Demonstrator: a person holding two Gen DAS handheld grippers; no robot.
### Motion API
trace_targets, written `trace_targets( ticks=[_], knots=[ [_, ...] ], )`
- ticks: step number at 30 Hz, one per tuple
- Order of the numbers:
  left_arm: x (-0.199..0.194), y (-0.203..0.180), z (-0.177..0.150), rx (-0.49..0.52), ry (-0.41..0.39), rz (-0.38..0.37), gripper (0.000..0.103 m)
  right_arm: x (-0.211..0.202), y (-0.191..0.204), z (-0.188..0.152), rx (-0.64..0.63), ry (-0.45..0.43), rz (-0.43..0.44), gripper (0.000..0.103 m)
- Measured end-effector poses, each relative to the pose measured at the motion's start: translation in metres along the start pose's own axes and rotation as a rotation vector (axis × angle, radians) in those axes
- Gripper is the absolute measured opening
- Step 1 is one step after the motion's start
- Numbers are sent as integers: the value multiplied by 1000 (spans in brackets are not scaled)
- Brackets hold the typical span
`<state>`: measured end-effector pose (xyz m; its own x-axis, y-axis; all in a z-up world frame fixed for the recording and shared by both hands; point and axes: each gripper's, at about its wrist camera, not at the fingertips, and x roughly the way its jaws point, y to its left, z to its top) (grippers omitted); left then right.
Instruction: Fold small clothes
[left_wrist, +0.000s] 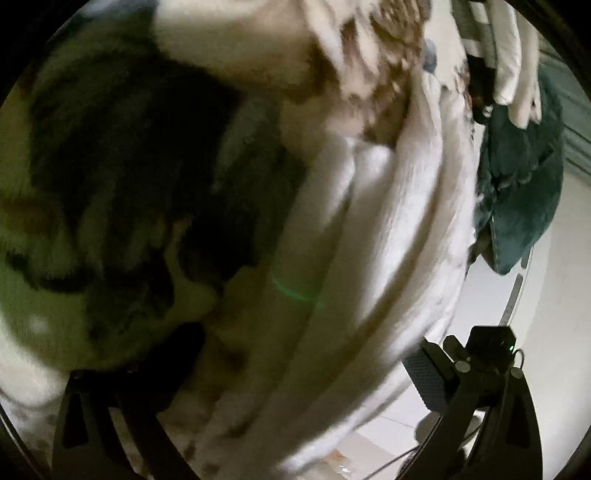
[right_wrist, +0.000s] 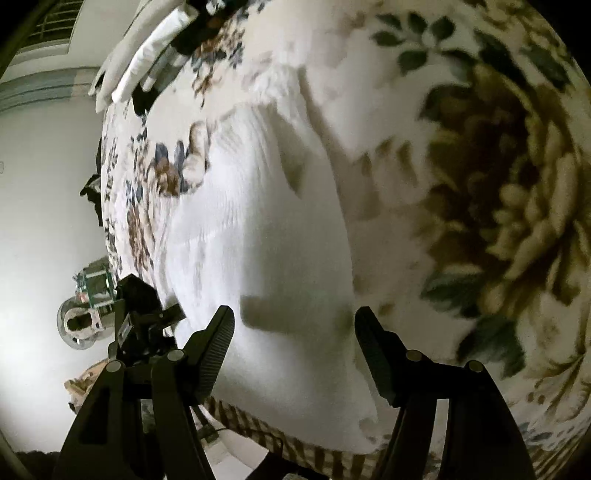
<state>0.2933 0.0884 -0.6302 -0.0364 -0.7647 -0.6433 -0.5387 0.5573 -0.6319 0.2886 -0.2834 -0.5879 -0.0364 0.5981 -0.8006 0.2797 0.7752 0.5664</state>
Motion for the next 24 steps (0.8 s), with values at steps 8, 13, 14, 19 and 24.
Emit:
trace_targets(
  ticks=[8, 13, 14, 19, 24],
  knots=[
    [-55, -103, -30, 431, -319, 323, 76, -33, 31, 29, -103, -146, -25, 70],
    [-8, -113, 29, 467, -291, 408, 43, -13, 43, 61, -116, -156, -52, 67],
    [1, -114, 38, 480, -286, 427, 22, -6, 45, 67, -118, -155, -50, 53],
    [-19, -126, 35, 504, -348, 391, 7, 3, 59, 75, -166, -177, -128, 10],
    [-47, -116, 26, 443, -401, 367, 6, -16, 69, 70, -205, -231, -134, 8]
  ],
)
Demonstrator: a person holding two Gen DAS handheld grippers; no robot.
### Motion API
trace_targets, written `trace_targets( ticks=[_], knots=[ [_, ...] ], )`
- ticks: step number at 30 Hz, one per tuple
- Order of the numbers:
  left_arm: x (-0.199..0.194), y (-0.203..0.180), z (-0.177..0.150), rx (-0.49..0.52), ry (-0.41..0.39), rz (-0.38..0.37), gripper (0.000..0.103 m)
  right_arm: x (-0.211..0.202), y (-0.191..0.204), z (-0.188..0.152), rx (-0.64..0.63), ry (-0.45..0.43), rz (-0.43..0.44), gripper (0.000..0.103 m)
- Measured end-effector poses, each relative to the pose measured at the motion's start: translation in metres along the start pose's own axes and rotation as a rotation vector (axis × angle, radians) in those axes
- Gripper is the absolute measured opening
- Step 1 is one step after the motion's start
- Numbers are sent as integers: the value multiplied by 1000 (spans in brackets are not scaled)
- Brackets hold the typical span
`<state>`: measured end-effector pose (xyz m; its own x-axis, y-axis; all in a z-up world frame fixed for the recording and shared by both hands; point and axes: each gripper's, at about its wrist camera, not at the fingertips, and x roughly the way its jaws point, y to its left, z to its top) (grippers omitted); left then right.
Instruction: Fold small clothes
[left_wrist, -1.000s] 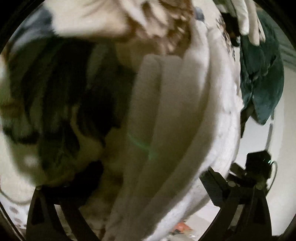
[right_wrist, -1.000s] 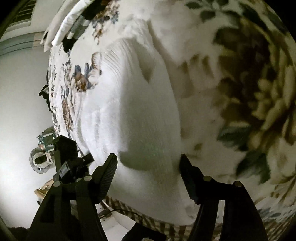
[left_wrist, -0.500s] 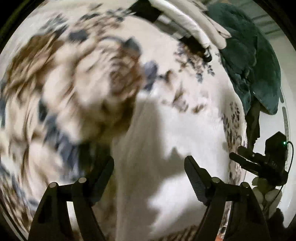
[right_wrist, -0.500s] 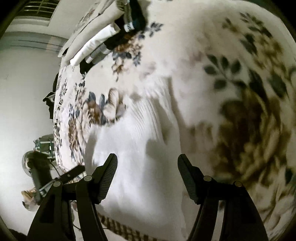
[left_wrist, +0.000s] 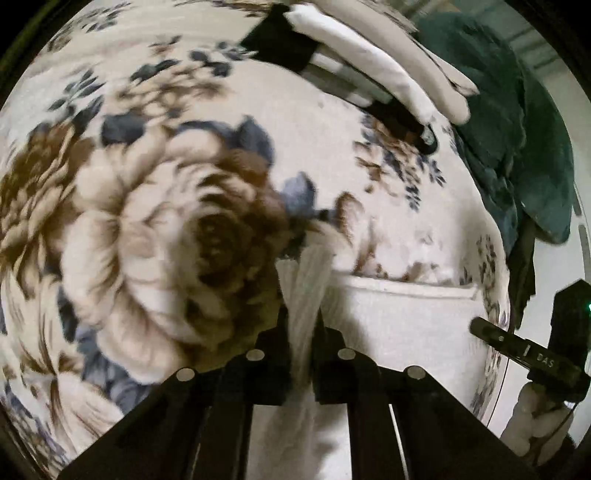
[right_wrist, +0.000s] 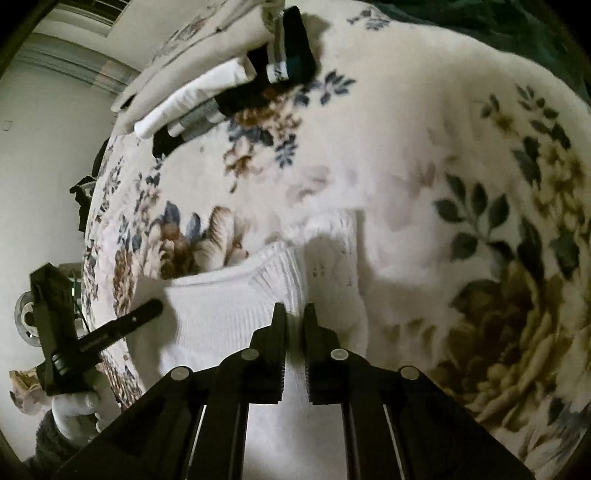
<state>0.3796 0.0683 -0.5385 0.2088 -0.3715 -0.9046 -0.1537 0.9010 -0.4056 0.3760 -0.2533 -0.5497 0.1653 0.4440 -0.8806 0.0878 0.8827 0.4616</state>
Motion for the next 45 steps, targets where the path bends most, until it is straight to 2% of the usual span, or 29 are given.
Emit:
trace_targets(
  ticks=[6, 9, 10, 11, 13, 15, 18, 21, 22, 23, 24, 26, 28, 30, 32, 34, 35, 37, 38, 39, 40, 43, 45],
  knots=[
    [46, 23, 10, -110, 79, 6, 6, 35, -7, 14, 12, 21, -114, 7],
    [44, 24, 11, -105, 84, -8, 7, 46, -12, 15, 7, 45, -143, 7],
    [38, 23, 10, -99, 91, -33, 7, 47, -14, 14, 11, 60, -140, 7],
    [35, 22, 9, -96, 98, -56, 11, 47, -15, 13, 11, 82, -129, 8],
    [26, 22, 5, -109, 117, -109, 12, 39, -19, 10, 39, 112, -77, 9],
    [16, 26, -2, -136, 133, -153, 25, 27, -25, 6, 69, 133, -10, 25],
    [3, 31, -20, -152, 130, -158, 28, 11, -34, -9, 101, 153, 48, 37],
    [4, 30, -34, -137, 137, -152, 26, 17, -45, -28, 159, 229, 87, 37],
    [4, 28, -38, -126, 113, -134, 24, 22, -49, -35, 179, 244, 106, 37],
    [5, 26, -40, -124, 101, -115, 15, 23, -50, -39, 182, 243, 115, 31],
    [6, 26, -39, -133, 92, -103, 8, 22, -49, -43, 174, 219, 111, 12],
    [4, 33, -36, -160, 74, -98, 7, 19, -47, -45, 165, 186, 82, 9],
    [7, 39, -32, -157, 67, -68, 7, 17, -48, -45, 165, 154, 10, 7],
    [12, 43, -31, -153, 78, -61, 7, 23, -46, -45, 161, 159, -59, 6],
    [9, 39, -31, -129, 89, -63, 7, 31, -44, -44, 163, 183, -66, 7],
    [-4, 40, -30, -150, 89, -140, 10, 28, -44, -40, 177, 194, -11, 8],
    [-10, 42, -31, -168, 86, -179, 11, 24, -48, -39, 198, 202, 41, 10],
    [-20, 51, -38, -198, 82, -238, 21, 19, -59, -39, 232, 215, 120, 27],
    [-22, 56, -44, -209, 87, -269, 41, 14, -69, -43, 254, 214, 176, 53],
    [-22, 61, -50, -219, 93, -287, 67, 13, -76, -45, 266, 214, 200, 70],
    [-20, 67, -58, -236, 103, -296, 72, 14, -84, -50, 285, 223, 236, 71],
    [-1, 76, -83, -282, 180, -354, 72, 30, -99, -65, 336, 296, 369, 76],
    [13, 73, -94, -273, 221, -385, 72, 46, -99, -76, 325, 347, 418, 77]
  ],
)
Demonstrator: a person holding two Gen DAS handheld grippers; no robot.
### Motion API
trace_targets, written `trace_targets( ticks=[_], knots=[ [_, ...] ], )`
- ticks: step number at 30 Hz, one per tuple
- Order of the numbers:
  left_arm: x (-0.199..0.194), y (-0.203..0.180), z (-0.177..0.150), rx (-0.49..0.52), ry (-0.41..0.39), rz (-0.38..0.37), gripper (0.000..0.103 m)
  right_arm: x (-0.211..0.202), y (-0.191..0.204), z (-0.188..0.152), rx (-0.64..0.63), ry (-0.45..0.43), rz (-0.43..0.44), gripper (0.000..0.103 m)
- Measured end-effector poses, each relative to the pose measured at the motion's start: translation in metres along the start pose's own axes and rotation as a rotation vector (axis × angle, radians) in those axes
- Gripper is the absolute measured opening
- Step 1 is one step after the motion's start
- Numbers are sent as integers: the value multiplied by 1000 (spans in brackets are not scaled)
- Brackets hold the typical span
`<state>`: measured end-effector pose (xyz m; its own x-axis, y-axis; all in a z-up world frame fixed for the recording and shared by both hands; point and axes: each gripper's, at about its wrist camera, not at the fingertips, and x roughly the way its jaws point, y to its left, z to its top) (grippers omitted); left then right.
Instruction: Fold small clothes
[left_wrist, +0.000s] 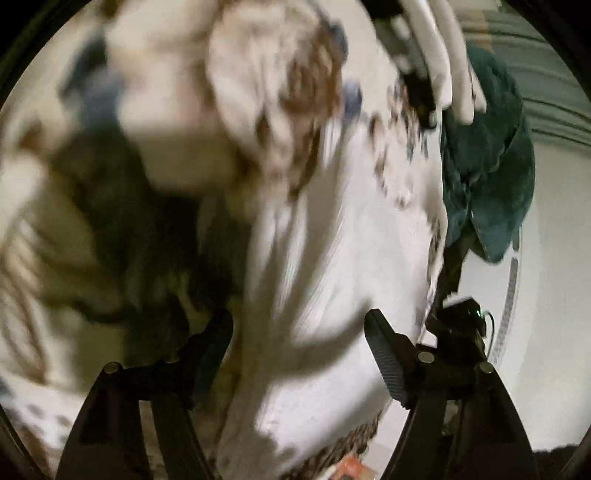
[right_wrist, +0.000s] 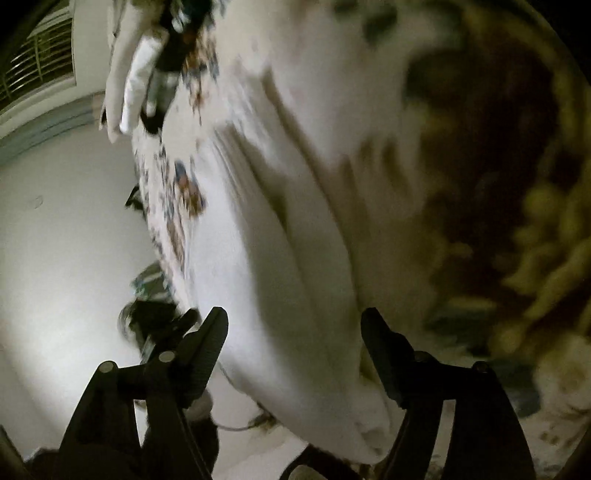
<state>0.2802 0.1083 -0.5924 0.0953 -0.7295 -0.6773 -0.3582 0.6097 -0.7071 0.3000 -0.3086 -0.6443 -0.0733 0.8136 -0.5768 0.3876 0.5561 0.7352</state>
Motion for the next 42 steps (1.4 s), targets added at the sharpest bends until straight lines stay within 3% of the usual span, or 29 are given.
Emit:
trace_targets(
  ticks=[4, 8, 10, 11, 12, 13, 18, 24, 29, 35, 39, 42],
  knots=[
    [31, -2, -3, 3, 48, -75, 78, 45, -6, -5, -35, 110, 48, 77],
    [37, -11, 3, 20, 49, -75, 80, 74, 2, -4, -43, 125, 73, 78],
    [32, -16, -1, 41, 29, -65, 68, 79, 9, -5, -59, 104, 59, 72],
    [29, -19, -1, 46, 24, -63, 49, 81, 14, -7, -72, 87, 44, 58],
    [25, -21, -2, 44, 21, -61, 40, 80, 17, -9, -77, 72, 29, 53],
    [19, -25, -2, 47, 11, -68, 37, 78, 20, -12, -80, 56, 21, 50],
    [-10, -60, -3, 95, -17, -78, 33, 61, 57, -29, -111, -24, -31, 44],
    [-64, -110, 26, 162, -55, -137, 33, 14, 147, -34, -180, -139, -19, 44],
    [-116, -197, 95, 295, -119, -144, 33, -29, 239, 0, -257, -240, 14, 44],
    [-152, -302, 222, 439, -230, -165, 34, -82, 346, 105, -356, -407, 82, 44],
    [-140, -321, 312, 443, -253, -147, 34, -81, 377, 187, -360, -446, 96, 44],
    [-116, -298, 351, 407, -231, -106, 35, -55, 377, 249, -325, -419, 69, 44]
  ],
)
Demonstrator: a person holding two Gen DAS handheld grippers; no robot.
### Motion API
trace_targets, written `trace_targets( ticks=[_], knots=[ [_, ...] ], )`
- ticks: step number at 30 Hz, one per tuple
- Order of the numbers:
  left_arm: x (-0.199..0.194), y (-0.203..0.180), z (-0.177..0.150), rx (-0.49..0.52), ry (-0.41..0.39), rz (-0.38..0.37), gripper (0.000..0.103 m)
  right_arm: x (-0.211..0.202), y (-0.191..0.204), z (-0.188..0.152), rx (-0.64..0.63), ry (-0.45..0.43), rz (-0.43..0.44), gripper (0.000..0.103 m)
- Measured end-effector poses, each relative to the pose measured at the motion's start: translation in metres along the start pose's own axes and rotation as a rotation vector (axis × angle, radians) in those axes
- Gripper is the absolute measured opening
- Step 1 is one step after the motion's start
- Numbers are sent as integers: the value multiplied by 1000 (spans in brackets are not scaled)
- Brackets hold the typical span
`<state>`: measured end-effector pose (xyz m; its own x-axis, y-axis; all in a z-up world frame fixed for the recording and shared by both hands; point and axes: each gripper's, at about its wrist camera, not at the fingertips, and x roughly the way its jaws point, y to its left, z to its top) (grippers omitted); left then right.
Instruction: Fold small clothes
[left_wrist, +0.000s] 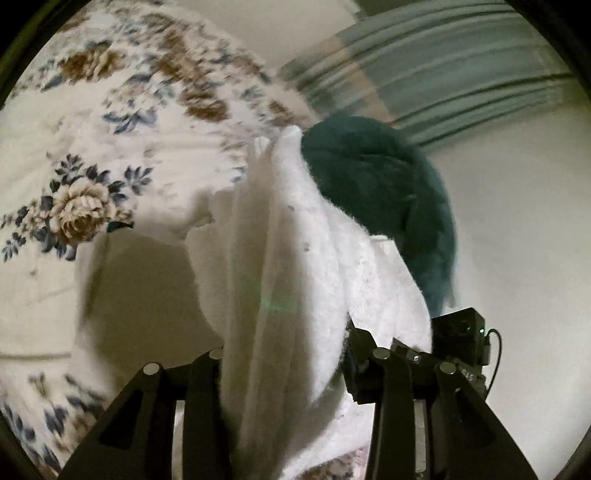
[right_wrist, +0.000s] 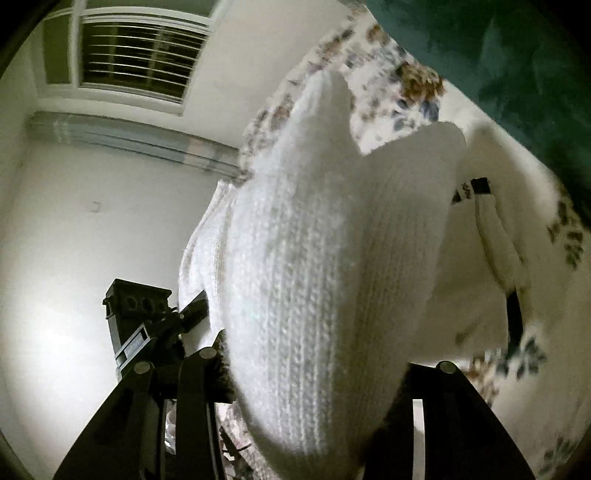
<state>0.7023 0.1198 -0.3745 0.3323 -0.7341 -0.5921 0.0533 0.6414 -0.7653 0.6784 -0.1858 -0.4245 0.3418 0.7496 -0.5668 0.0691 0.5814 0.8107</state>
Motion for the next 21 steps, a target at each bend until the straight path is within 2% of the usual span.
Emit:
trace_targets(
  ticks=[3, 4, 7, 9, 10, 11, 13, 15, 16, 17, 18, 20, 21],
  knots=[
    [40, 45, 0, -67, 53, 70, 35, 52, -35, 25, 70, 61, -52, 44],
    [48, 53, 4, -84, 68, 85, 35, 56, -44, 26, 79, 73, -69, 44],
    [59, 76, -2, -123, 100, 97, 37, 84, -63, 32, 70, 116, -131, 46],
    [55, 78, -4, -138, 104, 98, 38, 92, -66, 35, 72, 142, -169, 59],
    [49, 76, -6, -136, 96, 104, 38, 93, -67, 39, 64, 146, -193, 60],
    [45, 73, -7, -131, 88, 118, 39, 93, -65, 44, 46, 144, -230, 66],
    [39, 64, -7, -101, 73, 201, 48, 90, -54, 51, 7, 139, -337, 75],
    [36, 52, -5, -33, 51, 341, 71, 79, -36, 52, -67, 110, -456, 79],
    [31, 41, -7, 26, 28, 433, 74, 75, -27, 48, -103, 101, -512, 81],
    [30, 34, -9, 70, 12, 487, 75, 68, -14, 42, -146, 87, -584, 86],
    [28, 26, -11, 110, -1, 537, 75, 60, -1, 32, -186, 69, -645, 93],
    [25, 14, -18, 166, -25, 623, 76, 55, 12, 16, -250, 34, -779, 99],
    [22, 7, -25, 185, -39, 654, 82, 49, 19, 5, -266, 19, -819, 101]
  ],
)
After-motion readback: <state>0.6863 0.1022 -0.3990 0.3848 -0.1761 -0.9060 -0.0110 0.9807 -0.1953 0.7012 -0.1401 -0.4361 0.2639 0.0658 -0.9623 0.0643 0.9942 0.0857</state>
